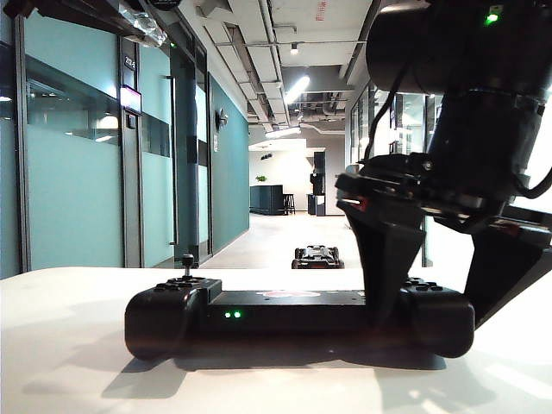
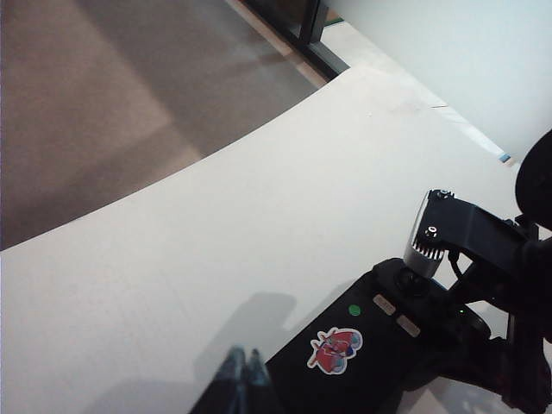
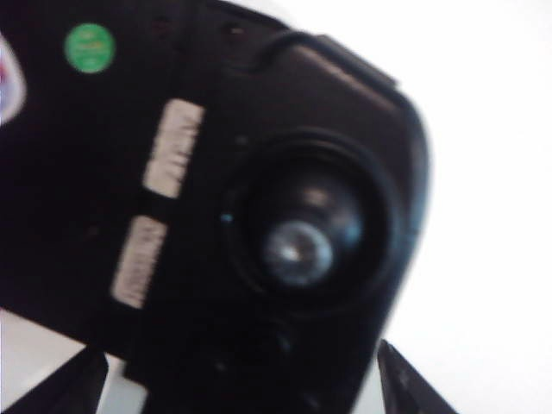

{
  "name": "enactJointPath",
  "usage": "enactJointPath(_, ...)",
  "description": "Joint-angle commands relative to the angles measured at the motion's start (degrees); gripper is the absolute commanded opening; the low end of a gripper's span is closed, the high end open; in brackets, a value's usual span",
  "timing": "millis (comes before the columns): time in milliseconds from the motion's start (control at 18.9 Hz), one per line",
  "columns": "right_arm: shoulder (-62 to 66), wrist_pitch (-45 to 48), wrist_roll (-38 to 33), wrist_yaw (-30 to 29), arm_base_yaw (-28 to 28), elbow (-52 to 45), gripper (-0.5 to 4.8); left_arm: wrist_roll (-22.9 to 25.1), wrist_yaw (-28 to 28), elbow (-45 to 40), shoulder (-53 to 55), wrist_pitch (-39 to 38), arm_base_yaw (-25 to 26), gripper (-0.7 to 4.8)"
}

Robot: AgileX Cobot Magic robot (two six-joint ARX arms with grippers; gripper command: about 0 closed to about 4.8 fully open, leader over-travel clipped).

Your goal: Push the left joystick on the remote control sitting on the white table forward to make the robot dog walk in a straight line until it approaches the door.

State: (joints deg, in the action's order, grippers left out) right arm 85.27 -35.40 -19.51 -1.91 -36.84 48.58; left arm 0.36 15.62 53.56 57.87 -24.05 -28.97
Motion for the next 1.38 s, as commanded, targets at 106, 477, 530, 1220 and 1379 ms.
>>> enactJointPath(106, 0.3, 0.6, 0.0, -0.6, -0.1, 0.2, 3.84, 0.1, 0.3, 0.3, -0.1, 0.5, 0.0, -0.05)
enactJointPath(477, 0.9, 0.8, 0.0, -0.6, -0.1, 0.2, 2.63, 0.1, 1.4, 0.3, -0.1, 0.5, 0.0, -0.05)
enactJointPath(530, 0.9, 0.9, 0.0, -0.6, -0.1, 0.2, 2.63, 0.1, 1.4, 0.3, -0.1, 0.5, 0.0, -0.05)
enactJointPath(1220, 0.8, -1.3, -16.0, 1.9, -0.2, 0.2, 1.98, 0.1, 2.7, 0.3, -0.1, 0.5, 0.0, -0.05)
enactJointPath(1379, 0.8, -3.2, -20.1, 1.9, -0.2, 0.2, 1.97, 0.1, 2.7, 0.2, -0.1, 0.4, 0.0, -0.05)
